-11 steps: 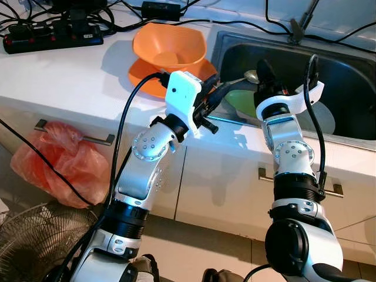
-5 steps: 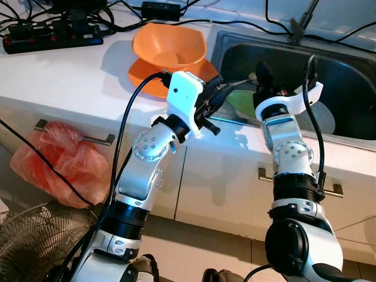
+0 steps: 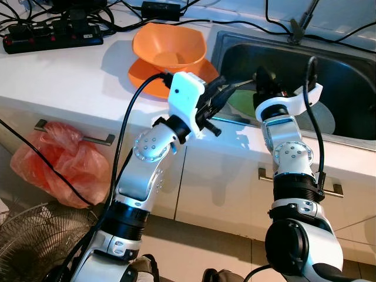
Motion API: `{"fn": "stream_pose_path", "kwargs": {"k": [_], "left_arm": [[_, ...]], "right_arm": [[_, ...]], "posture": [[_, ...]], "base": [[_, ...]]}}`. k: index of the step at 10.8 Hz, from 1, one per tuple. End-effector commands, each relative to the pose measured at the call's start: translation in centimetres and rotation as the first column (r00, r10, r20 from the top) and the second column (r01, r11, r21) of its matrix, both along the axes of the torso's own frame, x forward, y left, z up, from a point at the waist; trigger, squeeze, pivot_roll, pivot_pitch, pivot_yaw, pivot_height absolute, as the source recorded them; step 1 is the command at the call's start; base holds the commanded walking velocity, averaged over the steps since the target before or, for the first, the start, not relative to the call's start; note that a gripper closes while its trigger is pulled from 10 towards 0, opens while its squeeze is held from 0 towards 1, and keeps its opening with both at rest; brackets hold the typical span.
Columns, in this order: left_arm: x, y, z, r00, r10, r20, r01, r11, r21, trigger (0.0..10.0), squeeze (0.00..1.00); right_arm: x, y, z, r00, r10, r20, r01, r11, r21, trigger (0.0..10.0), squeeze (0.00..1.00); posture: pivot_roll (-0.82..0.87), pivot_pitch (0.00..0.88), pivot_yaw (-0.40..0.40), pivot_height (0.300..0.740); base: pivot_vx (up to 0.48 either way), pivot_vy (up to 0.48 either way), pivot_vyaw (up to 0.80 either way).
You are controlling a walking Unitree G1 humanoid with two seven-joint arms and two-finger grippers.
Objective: Kitchen organization
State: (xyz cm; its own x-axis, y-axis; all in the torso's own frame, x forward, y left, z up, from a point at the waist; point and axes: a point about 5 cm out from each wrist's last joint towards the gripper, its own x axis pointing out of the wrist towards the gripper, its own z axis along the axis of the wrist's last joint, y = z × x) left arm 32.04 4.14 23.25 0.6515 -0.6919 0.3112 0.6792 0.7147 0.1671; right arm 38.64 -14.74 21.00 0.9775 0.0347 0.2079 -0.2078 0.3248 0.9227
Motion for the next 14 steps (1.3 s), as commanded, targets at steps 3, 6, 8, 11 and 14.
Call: {"fn": "stream_pose_path", "kwargs": {"k": [3, 6, 8, 11, 14], "left_arm": [[-0.3, -0.4, -0.5, 1.000, -0.012, 0.008, 0.012, 0.998, 0.056, 10.0, 0.00], [0.0, -0.2, -1.0, 1.000, 0.010, -0.008, -0.010, 0.998, 0.068, 10.0, 1.00], [-0.1, -0.2, -1.4, 1.000, 0.008, -0.019, -0.006, 0.996, 0.084, 10.0, 1.00], [0.0, -0.2, -1.6, 1.000, 0.026, -0.015, -0.024, 0.994, 0.111, 10.0, 0.68], [0.4, 0.3, -2.5, 0.997, 0.069, -0.046, -0.062, 0.989, 0.138, 10.0, 0.00]], "right_arm": [[0.2, -0.3, 0.5, 1.000, -0.011, 0.005, 0.011, 1.000, 0.012, 0.0, 0.00], [0.3, -0.6, 0.6, 1.000, -0.017, -0.001, 0.017, 0.999, 0.041, 0.0, 0.00], [0.3, -0.8, 0.8, 1.000, -0.025, -0.005, 0.026, 0.997, 0.068, 0.0, 0.00], [0.5, -2.6, 1.4, 0.994, -0.106, -0.007, 0.106, 0.989, 0.105, 0.0, 0.00], [0.5, -5.4, 2.6, 0.969, -0.245, 0.016, 0.243, 0.967, 0.076, 0.0, 0.00]], "posture": [[0.07, 0.113, -0.096, 0.740], [0.07, 0.114, -0.099, 0.740], [0.06, 0.119, -0.101, 0.740], [0.07, 0.119, -0.100, 0.740], [0.07, 0.120, -0.099, 0.740]], "base": [[0.000, 0.000, 0.00], [0.000, 0.000, 0.00], [0.000, 0.000, 0.00], [0.000, 0.000, 0.00], [0.000, 0.000, 0.00]]}}
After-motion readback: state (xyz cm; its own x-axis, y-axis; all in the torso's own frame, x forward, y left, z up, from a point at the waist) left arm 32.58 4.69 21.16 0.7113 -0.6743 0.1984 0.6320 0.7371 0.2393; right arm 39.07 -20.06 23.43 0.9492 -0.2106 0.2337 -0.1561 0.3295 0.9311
